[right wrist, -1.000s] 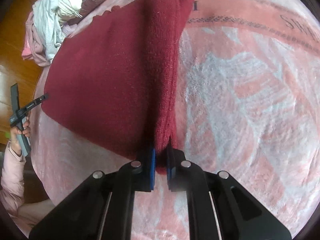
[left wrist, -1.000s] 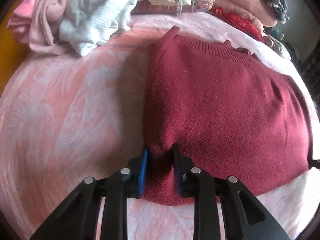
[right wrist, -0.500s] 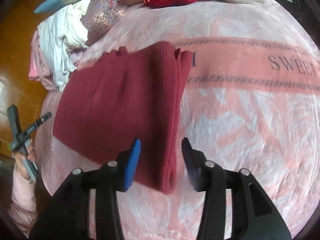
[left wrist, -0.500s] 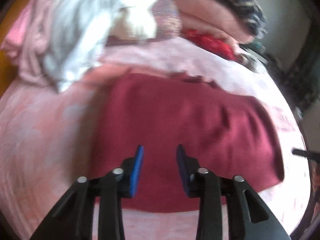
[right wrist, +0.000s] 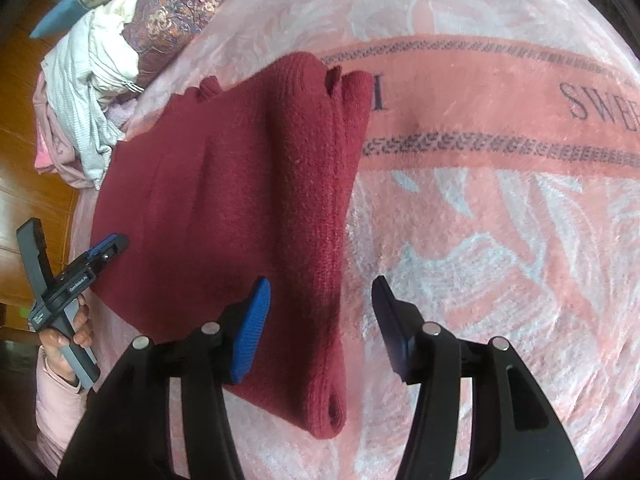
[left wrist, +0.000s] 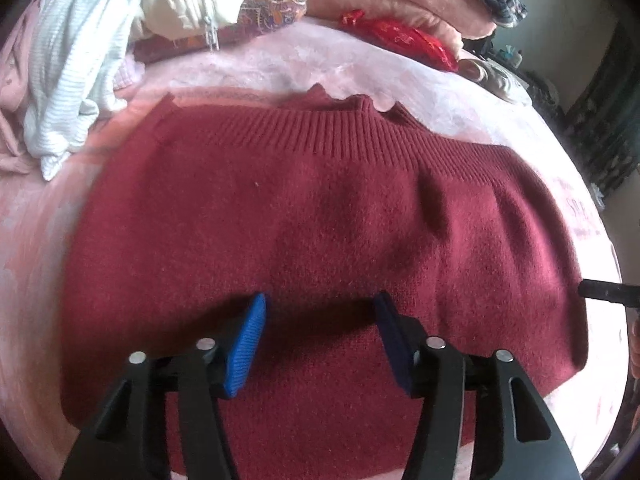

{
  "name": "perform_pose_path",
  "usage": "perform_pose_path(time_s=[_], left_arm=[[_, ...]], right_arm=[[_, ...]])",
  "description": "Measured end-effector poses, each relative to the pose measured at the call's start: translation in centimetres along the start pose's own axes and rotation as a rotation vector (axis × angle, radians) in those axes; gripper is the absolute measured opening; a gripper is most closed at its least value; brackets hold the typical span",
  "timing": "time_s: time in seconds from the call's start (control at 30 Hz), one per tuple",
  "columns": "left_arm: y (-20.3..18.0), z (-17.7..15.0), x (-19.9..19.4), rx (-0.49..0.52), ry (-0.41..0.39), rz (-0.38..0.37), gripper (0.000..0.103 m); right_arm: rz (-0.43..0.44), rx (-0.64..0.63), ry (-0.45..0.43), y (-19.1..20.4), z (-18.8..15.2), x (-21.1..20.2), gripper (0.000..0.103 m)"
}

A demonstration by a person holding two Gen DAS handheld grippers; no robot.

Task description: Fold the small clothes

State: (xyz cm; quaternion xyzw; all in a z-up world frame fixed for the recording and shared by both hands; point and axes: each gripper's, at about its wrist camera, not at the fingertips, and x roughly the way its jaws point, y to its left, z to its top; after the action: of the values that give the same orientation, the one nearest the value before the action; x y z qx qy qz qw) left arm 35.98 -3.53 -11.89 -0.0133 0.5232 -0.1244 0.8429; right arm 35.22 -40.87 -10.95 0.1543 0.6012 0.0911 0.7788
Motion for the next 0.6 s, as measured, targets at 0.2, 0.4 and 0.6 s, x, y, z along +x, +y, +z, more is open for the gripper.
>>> perform_pose_path(time_s=[0.2, 0.4, 0.6], left_arm=[[0.3, -0.3, 0.4, -0.001, 0.020, -0.021, 0.082], [0.0, -0.4, 1.2, 0.034, 0.056, -0.025, 0.100], [0.1, -0.6, 1.5, 0.039, 0.056, -0.021, 0.099]], right_arm=[[-0.012, 0.005, 0.020, -0.2, -0.3, 1.2, 0.053], [0.010, 0.017, 0.022, -0.7, -0.3, 2.1, 0.054], [0.035, 0.013, 0.026, -0.9, -0.5, 3.0, 0.063]])
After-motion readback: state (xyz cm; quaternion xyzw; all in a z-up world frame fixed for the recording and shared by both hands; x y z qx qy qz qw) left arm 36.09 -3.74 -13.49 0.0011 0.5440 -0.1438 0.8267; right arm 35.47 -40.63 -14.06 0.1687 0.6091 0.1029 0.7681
